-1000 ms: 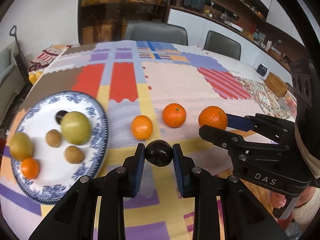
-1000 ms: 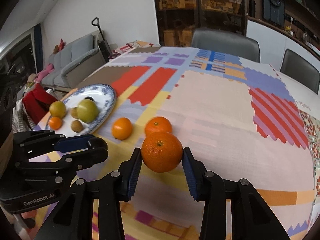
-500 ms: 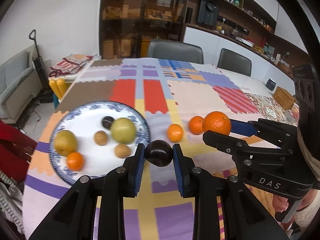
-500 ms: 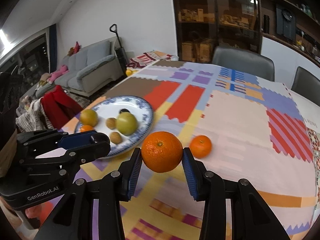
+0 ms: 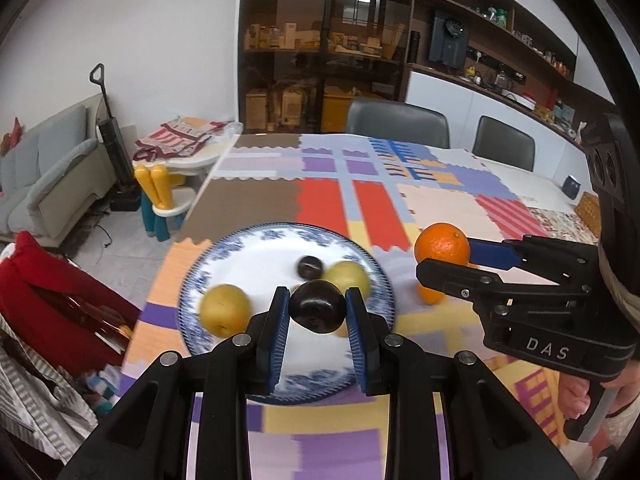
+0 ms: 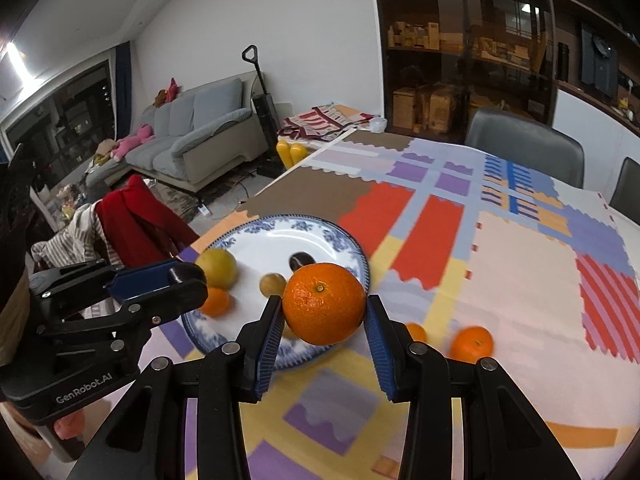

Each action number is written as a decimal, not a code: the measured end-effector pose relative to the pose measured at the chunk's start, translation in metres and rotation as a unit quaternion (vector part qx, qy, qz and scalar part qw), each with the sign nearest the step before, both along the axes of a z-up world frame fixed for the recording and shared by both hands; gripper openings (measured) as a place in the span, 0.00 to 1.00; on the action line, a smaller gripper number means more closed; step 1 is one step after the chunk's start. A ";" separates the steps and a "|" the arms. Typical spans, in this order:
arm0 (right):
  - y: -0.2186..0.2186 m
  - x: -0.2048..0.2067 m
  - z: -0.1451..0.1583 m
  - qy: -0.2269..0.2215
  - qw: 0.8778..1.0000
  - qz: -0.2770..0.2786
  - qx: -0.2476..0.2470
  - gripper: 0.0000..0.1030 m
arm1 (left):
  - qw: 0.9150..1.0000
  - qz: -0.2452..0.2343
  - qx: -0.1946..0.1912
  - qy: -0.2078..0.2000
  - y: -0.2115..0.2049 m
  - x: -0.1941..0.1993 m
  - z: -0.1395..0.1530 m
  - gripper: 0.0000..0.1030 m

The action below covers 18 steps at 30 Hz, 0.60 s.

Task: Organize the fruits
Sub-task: 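Carry the plum with the left gripper while the right gripper carries the mandarin to the plate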

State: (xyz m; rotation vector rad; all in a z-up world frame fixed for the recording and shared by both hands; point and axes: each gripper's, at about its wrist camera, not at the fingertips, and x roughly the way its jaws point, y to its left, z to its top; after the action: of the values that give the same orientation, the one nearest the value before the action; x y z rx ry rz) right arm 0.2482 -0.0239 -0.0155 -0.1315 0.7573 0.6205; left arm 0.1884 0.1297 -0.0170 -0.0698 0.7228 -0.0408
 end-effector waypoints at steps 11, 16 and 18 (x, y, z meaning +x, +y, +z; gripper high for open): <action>0.050 0.050 -0.013 0.035 0.999 0.004 -0.016 0.41 | 0.999 0.008 -0.011 0.045 0.047 0.050 -0.017 0.27; 0.072 0.071 -0.021 0.043 0.998 0.009 -0.036 0.41 | 0.998 -0.003 -0.003 0.069 0.063 0.072 -0.030 0.27; 0.080 0.076 -0.025 0.044 0.998 0.014 -0.047 0.41 | 0.997 -0.008 0.000 0.081 0.067 0.081 -0.036 0.27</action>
State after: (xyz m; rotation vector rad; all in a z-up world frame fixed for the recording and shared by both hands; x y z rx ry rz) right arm 0.3246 0.0560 -0.0409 -0.2029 0.8705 0.6212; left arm 0.2693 0.1968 -0.0533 -0.0683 0.8859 -0.0502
